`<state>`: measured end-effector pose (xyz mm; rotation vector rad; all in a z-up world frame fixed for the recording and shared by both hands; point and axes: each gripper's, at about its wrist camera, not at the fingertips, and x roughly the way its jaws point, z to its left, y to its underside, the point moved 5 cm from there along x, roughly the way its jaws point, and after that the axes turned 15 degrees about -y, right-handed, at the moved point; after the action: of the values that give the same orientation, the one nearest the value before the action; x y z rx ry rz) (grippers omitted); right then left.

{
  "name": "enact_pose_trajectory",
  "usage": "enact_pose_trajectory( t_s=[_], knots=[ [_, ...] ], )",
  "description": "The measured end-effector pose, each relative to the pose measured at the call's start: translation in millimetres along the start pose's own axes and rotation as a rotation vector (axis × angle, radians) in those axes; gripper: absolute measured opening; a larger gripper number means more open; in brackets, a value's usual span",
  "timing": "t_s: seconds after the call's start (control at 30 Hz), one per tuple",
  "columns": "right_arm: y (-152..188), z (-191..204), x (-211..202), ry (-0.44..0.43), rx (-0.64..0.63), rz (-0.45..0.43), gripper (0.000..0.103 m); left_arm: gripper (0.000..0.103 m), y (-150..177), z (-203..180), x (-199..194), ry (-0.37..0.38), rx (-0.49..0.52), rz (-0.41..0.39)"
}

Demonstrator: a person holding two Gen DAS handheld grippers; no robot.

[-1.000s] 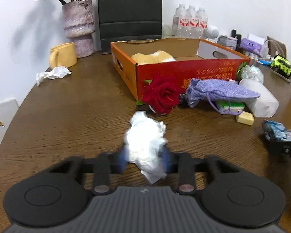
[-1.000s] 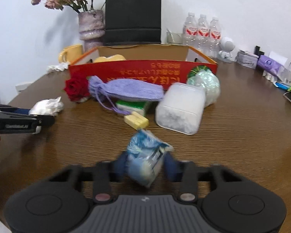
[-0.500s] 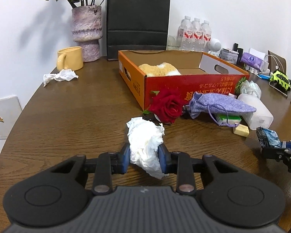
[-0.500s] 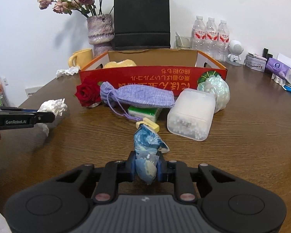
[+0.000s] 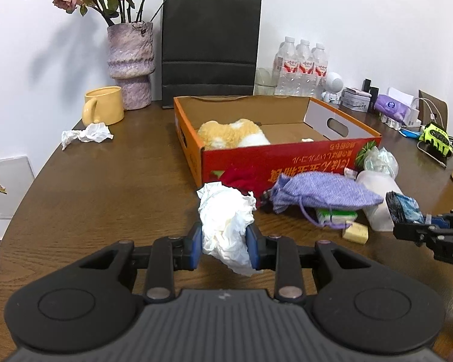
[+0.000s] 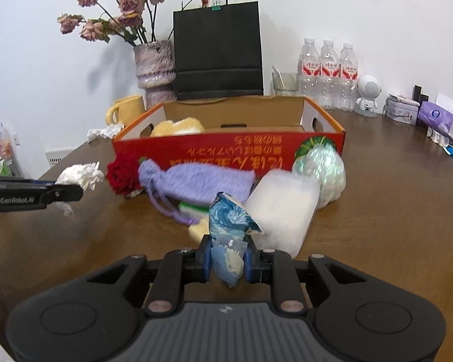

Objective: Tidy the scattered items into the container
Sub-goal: 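Carry the tissue and blue packet into the box and open both grippers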

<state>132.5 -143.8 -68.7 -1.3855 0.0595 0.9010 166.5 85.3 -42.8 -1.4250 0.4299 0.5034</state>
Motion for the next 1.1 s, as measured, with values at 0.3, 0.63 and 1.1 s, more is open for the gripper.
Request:
enact_pose_trajectory(
  t_s=[0.3, 0.63, 1.1],
  knots=[
    [-59.6, -23.3, 5.6, -0.089, -0.109, -0.041, 0.019, 0.030, -48.0, -25.8, -3.0, -0.009, -0.061, -0.065],
    [-140.5, -62.5, 59.8, -0.107, -0.202, -0.049, 0.019, 0.030, -114.8, -60.3, 49.2, -0.041, -0.109, -0.064],
    [-151.2, -107.3, 129.5, -0.077, -0.112, 0.041, 0.077, 0.082, -123.6, -96.6, 125.5, -0.046, -0.098, 0.052]
  ],
)
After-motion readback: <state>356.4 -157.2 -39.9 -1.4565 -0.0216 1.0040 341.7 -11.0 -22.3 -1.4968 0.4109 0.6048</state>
